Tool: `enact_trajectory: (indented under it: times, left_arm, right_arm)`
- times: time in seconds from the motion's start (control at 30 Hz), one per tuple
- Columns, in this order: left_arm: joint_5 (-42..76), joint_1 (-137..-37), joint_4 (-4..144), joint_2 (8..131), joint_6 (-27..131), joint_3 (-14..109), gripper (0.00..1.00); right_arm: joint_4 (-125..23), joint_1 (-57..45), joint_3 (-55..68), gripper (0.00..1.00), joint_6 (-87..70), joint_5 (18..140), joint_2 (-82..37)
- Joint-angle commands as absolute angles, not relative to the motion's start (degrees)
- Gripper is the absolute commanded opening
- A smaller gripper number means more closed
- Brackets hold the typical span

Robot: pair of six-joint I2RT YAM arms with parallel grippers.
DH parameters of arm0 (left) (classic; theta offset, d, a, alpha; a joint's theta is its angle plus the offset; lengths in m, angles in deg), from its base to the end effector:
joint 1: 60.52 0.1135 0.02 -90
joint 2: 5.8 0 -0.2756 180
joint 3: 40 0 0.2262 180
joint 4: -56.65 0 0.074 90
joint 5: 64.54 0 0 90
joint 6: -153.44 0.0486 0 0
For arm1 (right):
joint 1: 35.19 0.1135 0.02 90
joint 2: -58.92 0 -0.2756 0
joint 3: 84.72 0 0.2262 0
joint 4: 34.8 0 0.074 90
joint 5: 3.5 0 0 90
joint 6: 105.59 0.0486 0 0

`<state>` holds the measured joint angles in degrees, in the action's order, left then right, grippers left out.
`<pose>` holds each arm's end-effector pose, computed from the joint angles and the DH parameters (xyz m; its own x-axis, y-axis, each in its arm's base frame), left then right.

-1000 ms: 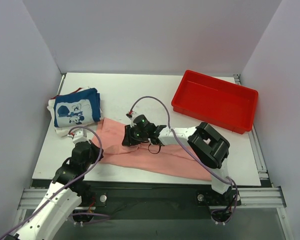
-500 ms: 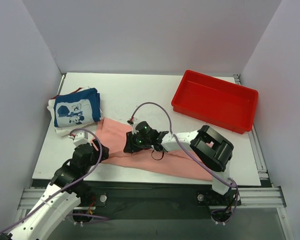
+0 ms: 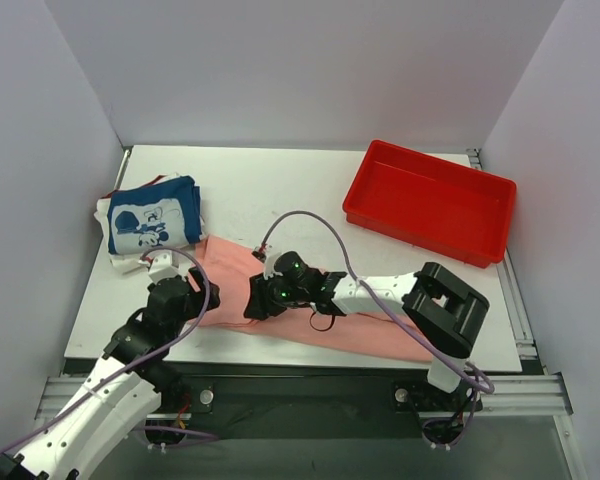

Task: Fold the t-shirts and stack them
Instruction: Fold the other side of the tshirt into a rectangle

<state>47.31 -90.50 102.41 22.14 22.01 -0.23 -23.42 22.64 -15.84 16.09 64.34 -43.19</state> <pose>0.0928 -0.0327 0.2225 -0.4924 -0.4250 -0.7596 -0.1727 0.9030 -0.3933 0.1855 0.3293 0.2147 -0.6782 -0.1648 -0.7161 -0.7217 0.3329 0.6069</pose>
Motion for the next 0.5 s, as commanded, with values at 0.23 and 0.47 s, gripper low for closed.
enact_trajectory:
  times: [0.23,0.47]
  left_arm:
    - [44.63,-90.67,82.25,35.49,27.23,2.63,0.82]
    - [39.71,-90.58,76.09,44.2,26.88,2.81,0.82]
  right_arm:
    - [-29.79,18.97,-23.71,0.39,12.1,73.4,-30.74]
    - [-29.88,13.6,-26.27,0.41,12.8,75.15,-26.34]
